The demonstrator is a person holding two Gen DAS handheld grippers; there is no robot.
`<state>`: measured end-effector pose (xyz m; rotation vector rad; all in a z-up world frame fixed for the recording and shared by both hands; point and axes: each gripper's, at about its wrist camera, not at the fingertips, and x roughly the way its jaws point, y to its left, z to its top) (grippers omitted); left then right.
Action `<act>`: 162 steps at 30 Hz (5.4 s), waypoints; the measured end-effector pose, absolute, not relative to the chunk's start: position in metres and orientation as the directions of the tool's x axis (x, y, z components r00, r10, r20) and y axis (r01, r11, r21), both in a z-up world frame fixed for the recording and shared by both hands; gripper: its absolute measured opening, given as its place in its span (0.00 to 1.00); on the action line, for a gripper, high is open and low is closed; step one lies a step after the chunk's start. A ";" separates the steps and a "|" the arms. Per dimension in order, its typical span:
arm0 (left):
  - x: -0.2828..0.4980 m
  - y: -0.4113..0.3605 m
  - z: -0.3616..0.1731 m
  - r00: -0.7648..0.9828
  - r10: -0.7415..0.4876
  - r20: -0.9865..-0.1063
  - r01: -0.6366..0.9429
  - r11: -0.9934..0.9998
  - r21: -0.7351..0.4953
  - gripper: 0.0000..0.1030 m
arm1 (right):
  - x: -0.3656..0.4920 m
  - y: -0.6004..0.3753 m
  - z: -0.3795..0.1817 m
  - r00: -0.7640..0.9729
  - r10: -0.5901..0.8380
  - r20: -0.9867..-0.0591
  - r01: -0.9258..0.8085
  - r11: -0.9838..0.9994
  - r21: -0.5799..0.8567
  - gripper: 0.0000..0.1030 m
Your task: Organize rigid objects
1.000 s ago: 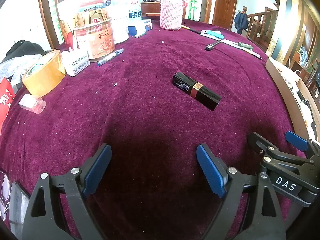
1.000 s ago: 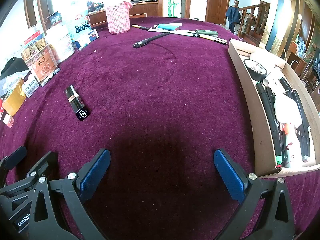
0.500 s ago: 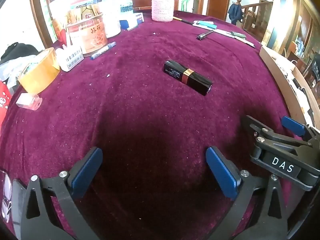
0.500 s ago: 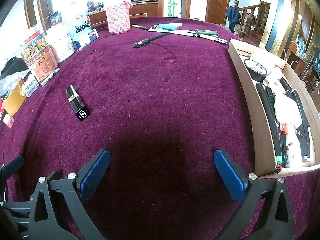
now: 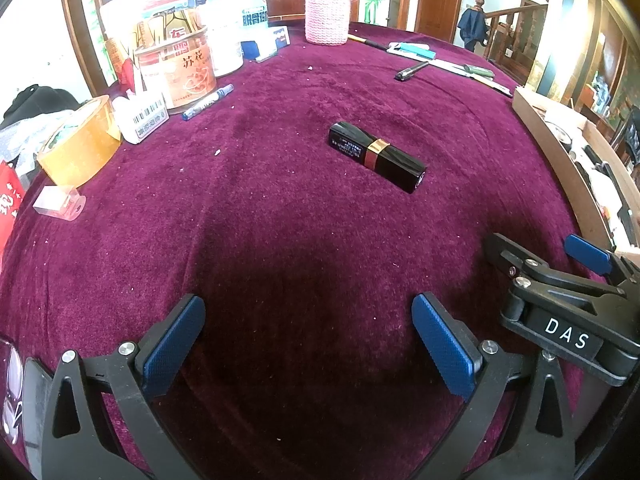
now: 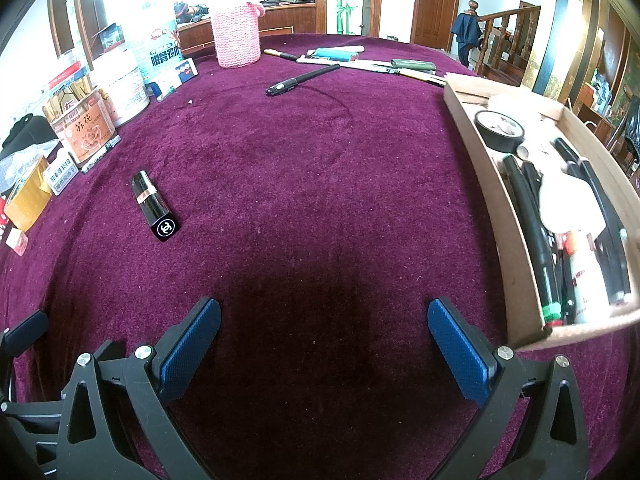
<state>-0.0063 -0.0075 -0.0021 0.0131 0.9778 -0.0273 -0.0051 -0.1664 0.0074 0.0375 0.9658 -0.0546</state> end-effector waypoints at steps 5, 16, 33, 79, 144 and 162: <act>-0.006 -0.008 -0.002 0.559 -0.017 -0.829 0.029 1.000 -0.001 1.00 | -0.005 -0.167 0.007 0.568 -0.029 -0.823 0.063 0.998 0.008 0.98; -0.006 -0.007 -0.002 0.559 -0.017 -0.829 0.029 1.000 -0.001 1.00 | -0.005 -0.166 0.006 0.568 -0.029 -0.823 0.063 0.998 0.009 0.98; -0.007 -0.008 -0.002 0.560 -0.016 -0.828 0.029 1.000 0.000 1.00 | -0.010 -0.163 0.003 0.568 -0.029 -0.822 0.064 0.998 0.009 0.98; -0.007 -0.008 -0.001 0.561 -0.014 -0.828 0.028 1.000 0.003 1.00 | -0.007 -0.165 0.006 0.568 -0.031 -0.822 0.067 0.998 0.009 0.98; -0.024 0.010 0.040 0.594 -0.098 -0.798 0.131 0.991 -0.024 0.67 | -0.058 -0.232 0.061 0.586 0.542 -0.603 -0.501 0.827 0.255 0.94; -0.049 -0.039 0.030 0.415 -0.337 -0.845 0.341 0.919 -0.199 0.26 | -0.055 -0.245 0.067 0.591 0.588 -0.553 -0.486 0.806 0.337 0.94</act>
